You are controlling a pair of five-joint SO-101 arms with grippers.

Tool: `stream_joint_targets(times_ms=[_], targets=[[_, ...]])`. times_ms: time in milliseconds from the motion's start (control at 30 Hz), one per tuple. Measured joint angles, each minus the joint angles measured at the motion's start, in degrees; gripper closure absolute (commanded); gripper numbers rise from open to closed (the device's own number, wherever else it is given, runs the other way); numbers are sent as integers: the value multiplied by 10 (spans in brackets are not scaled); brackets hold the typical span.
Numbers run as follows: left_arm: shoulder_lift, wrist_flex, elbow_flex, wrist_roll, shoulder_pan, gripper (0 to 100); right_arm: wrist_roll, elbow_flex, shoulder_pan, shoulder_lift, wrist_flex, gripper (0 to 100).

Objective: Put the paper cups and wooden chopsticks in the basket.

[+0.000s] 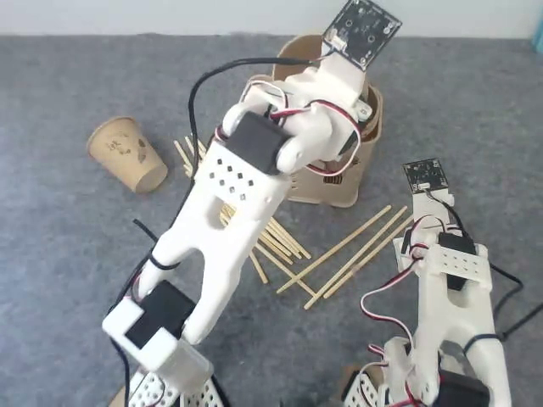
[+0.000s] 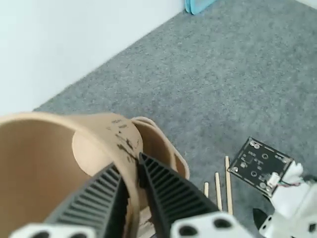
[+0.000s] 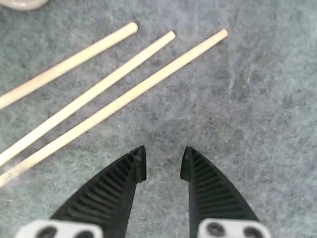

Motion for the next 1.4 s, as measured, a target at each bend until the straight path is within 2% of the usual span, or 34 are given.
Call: stream_joint_targets(times_ms=[133, 400, 1033, 1167, 1400], targets=[[5, 51, -69, -1, 7, 988, 0, 0, 0, 0, 0, 876], [11, 97, -90, -55, 31, 988, 0, 0, -3, 0, 0, 876], [92, 137, -90, -155, 10, 987, 0, 0, -3, 0, 0, 876], [92, 168, -112, -181, 28, 934, 0, 0, -3, 0, 0, 876], [92, 185, -203, -164, 35, 833, 0, 0, -3, 0, 0, 876]])
